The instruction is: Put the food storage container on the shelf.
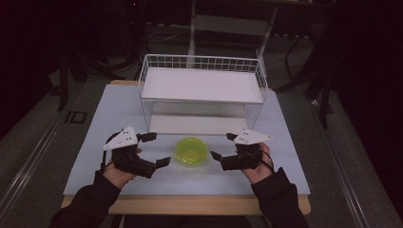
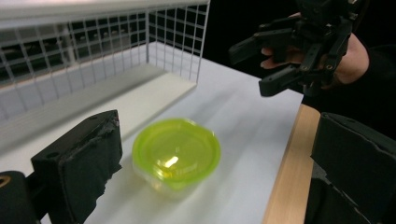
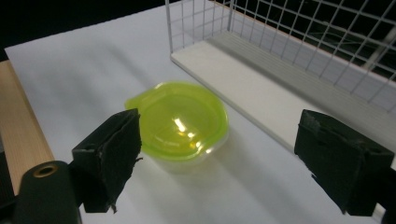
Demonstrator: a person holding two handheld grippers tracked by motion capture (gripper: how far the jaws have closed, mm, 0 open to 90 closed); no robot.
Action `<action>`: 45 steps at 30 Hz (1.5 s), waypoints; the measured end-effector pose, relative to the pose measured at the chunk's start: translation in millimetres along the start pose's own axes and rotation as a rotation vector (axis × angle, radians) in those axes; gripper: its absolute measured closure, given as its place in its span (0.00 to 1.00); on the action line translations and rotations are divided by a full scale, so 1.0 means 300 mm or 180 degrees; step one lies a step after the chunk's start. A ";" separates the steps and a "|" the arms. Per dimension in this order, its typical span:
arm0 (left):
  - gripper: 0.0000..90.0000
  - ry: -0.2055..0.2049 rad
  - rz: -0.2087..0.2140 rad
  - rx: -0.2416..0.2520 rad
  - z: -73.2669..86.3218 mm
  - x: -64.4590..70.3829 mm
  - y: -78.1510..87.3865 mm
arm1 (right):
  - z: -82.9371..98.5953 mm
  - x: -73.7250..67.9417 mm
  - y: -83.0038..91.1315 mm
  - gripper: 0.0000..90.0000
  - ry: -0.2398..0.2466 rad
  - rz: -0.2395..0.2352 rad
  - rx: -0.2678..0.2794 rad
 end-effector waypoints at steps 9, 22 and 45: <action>0.03 -0.0047 -0.0088 -0.0142 -0.029 -0.043 -0.100 | -0.043 0.047 -0.026 0.17 -0.0013 0.0054 0.0130; 0.08 0.0405 -0.0247 -0.0457 0.045 -0.129 -0.206 | -0.024 0.032 -0.145 0.20 -0.0234 0.0034 -0.0222; 0.66 0.1118 -0.0087 -0.0882 0.213 -0.142 -0.308 | 0.072 0.027 -0.262 0.40 -0.0346 0.0020 -0.0614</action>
Point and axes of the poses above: each handheld gripper's, and its own axes: y roughly backward along the jaws, z roughly out of its underside, x roughly to its right, the point moved 4 cm from there along -y, roughly forward along the jaws, and after that the axes turned 4 degrees about -x, right-handed, at the moved point
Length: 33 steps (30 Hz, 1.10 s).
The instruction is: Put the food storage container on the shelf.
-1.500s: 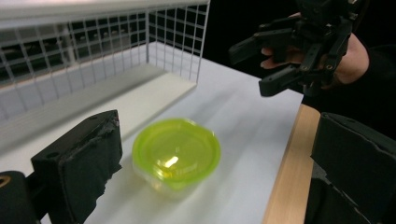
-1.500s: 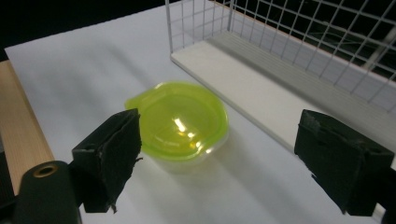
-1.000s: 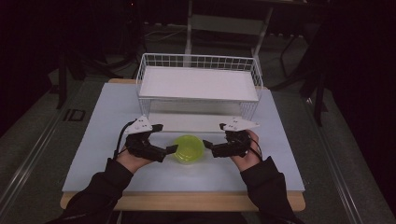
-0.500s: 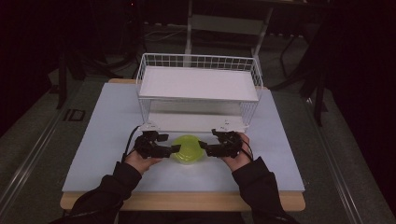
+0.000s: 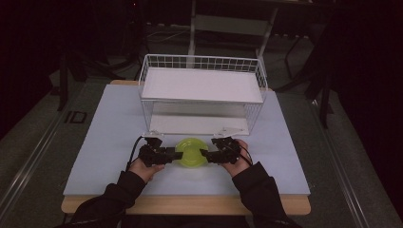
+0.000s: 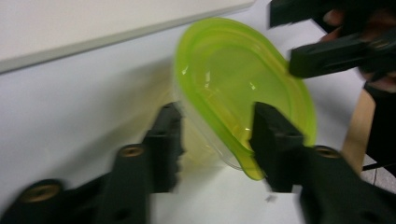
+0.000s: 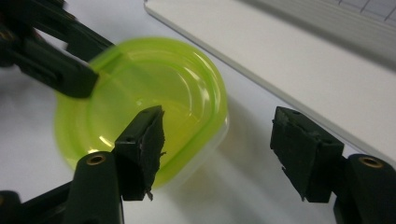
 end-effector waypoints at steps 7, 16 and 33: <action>0.74 0.0042 0.0112 -0.0087 0.008 0.028 0.007 | 0.019 -0.014 0.008 0.66 -0.0081 -0.0151 -0.0038; 0.86 0.0268 0.0234 -0.0097 0.008 0.050 0.026 | 0.030 -0.032 0.037 0.83 -0.0278 -0.0195 -0.0086; 0.93 0.0183 0.0216 -0.0045 -0.019 0.078 0.078 | -0.016 -0.063 0.107 0.89 -0.0175 -0.0060 0.0084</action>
Point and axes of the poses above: each handheld gripper's, and its own axes: y roughly backward along the jaws, z roughly out of its underside, x roughly to its right, the point moved 4 cm from there along -y, roughly forward along the jaws, and after that the axes turned 4 degrees about -x, right-handed, at the moved point
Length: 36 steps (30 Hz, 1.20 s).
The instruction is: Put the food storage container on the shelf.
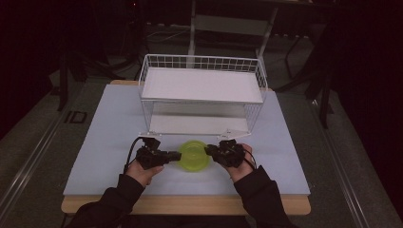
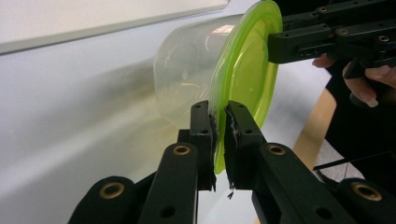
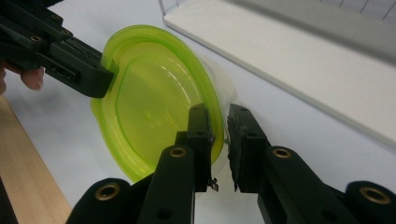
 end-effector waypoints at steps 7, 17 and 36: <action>0.93 -0.0030 0.0082 0.0080 -0.044 0.020 0.050 | -0.053 -0.014 0.053 0.89 0.0074 -0.0002 0.0136; 0.93 -0.0114 0.0138 0.0172 -0.102 0.048 0.112 | -0.124 -0.031 0.112 0.89 0.0155 0.0000 0.0216; 0.93 -0.0365 0.0123 0.0403 -0.312 0.133 0.225 | -0.314 -0.001 0.262 0.89 0.0174 0.0097 0.0442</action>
Point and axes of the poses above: each handheld gripper's, and its own axes: y roughly backward along the jaws, z roughly out of its underside, x roughly to its right, the point moved 4 cm from there along -y, roughly forward along the jaws, and after that the axes turned 4 degrees about -x, right-handed, at the moved point
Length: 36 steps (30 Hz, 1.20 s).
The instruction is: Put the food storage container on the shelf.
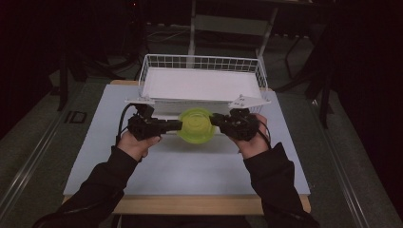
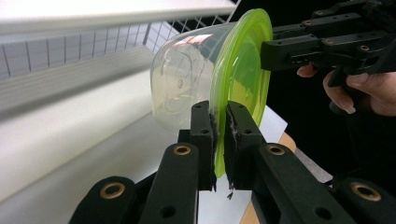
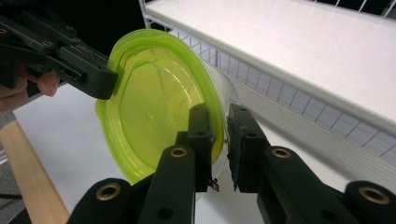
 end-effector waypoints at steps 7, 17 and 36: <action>0.93 -0.0027 0.0009 -0.0002 -0.068 0.000 0.011 | -0.056 0.024 0.017 0.89 -0.0036 0.0025 0.0016; 0.93 0.0031 0.0006 0.0009 -0.169 -0.027 0.015 | -0.143 0.078 0.012 0.89 -0.0097 0.0063 0.0010; 0.93 0.0194 -0.0031 -0.0010 -0.317 -0.071 -0.017 | -0.259 0.200 -0.013 0.88 -0.0251 0.0043 -0.0103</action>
Point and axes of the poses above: each handheld gripper's, and its own axes: y roughly backward along the jaws, z roughly out of its underside, x roughly to its right, the point moved 4 cm from there along -y, roughly forward along the jaws, and after that the axes turned 4 degrees about -x, right-handed, at the moved point
